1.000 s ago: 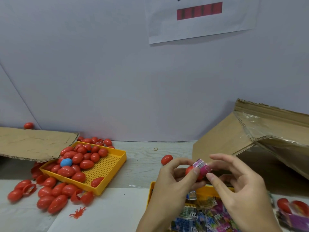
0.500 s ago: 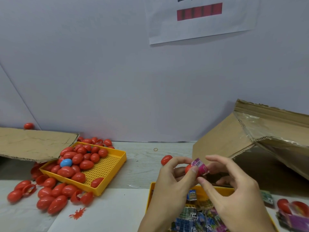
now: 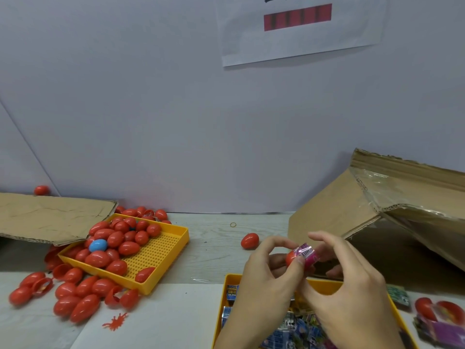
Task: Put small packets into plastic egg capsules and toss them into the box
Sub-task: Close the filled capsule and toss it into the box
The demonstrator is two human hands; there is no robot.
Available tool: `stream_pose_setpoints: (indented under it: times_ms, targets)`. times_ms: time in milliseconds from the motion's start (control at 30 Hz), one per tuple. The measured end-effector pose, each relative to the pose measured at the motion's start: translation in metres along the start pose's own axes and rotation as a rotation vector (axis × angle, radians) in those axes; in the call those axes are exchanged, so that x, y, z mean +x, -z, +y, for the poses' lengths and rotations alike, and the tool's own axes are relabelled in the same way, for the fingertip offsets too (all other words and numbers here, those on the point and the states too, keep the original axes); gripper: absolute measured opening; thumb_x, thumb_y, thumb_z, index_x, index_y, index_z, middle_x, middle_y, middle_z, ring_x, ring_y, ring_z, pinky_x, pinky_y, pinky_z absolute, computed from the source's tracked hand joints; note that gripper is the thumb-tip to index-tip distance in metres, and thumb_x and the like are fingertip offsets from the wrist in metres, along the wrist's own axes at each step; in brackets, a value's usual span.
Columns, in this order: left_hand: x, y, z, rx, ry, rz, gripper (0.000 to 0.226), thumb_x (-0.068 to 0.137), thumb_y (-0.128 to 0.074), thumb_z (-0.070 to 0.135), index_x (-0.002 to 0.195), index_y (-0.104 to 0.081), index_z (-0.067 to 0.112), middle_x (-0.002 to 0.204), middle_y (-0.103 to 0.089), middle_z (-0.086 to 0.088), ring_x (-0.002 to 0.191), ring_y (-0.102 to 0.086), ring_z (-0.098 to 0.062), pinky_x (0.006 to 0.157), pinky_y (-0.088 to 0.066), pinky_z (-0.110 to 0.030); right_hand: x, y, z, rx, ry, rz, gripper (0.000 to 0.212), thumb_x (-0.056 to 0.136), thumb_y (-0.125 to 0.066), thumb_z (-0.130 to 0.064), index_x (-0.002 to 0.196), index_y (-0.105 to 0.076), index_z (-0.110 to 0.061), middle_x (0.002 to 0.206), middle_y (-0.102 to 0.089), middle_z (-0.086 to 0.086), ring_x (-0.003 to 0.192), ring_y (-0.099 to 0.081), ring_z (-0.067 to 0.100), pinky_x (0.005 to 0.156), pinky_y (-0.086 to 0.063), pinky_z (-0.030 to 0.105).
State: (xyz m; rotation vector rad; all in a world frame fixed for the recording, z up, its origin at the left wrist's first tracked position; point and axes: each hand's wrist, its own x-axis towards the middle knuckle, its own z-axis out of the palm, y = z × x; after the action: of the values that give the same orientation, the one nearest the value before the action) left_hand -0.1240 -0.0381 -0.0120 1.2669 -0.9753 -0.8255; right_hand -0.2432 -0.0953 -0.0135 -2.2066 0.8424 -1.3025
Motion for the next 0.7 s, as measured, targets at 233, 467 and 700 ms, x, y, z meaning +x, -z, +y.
stream_pose_setpoints:
  times_ms: [233, 467, 700]
  targets:
    - [0.0020, -0.0001, -0.0044, 0.140, -0.048, 0.024, 0.019, 0.090, -0.069, 0.029, 0.109, -0.066, 0.028, 0.096, -0.075, -0.001, 0.093, -0.072, -0.017, 0.083, -0.058, -0.031, -0.0005, 0.0006, 0.0014, 0.010, 0.037, -0.030, 0.069, 0.057, -0.089, -0.015, 0.113, -0.055, -0.038, 0.093, -0.058, -0.022, 0.097, -0.051, -0.011, 0.077, -0.038, -0.004]
    - [0.0031, 0.0027, -0.0070, 0.228, -0.029, 0.033, 0.019, 0.088, -0.070, 0.035, 0.100, -0.074, 0.021, 0.087, -0.075, 0.000, 0.084, -0.072, -0.017, 0.073, -0.058, -0.028, -0.0008, 0.0007, 0.0036, 0.027, 0.067, -0.051, 0.072, 0.056, -0.090, -0.012, 0.113, -0.056, -0.038, 0.094, -0.058, -0.021, 0.099, -0.050, -0.011, 0.079, -0.037, -0.003]
    - [0.0034, 0.0044, -0.0084, 0.237, -0.010, 0.034, 0.031, 0.079, -0.068, 0.048, 0.098, -0.074, 0.025, 0.088, -0.075, 0.001, 0.083, -0.072, -0.017, 0.077, -0.060, -0.033, -0.0002, -0.0009, 0.0062, 0.029, 0.094, -0.089, 0.077, 0.058, -0.088, -0.011, 0.114, -0.050, -0.047, 0.100, -0.054, -0.026, 0.101, -0.051, -0.009, 0.079, -0.039, -0.001]
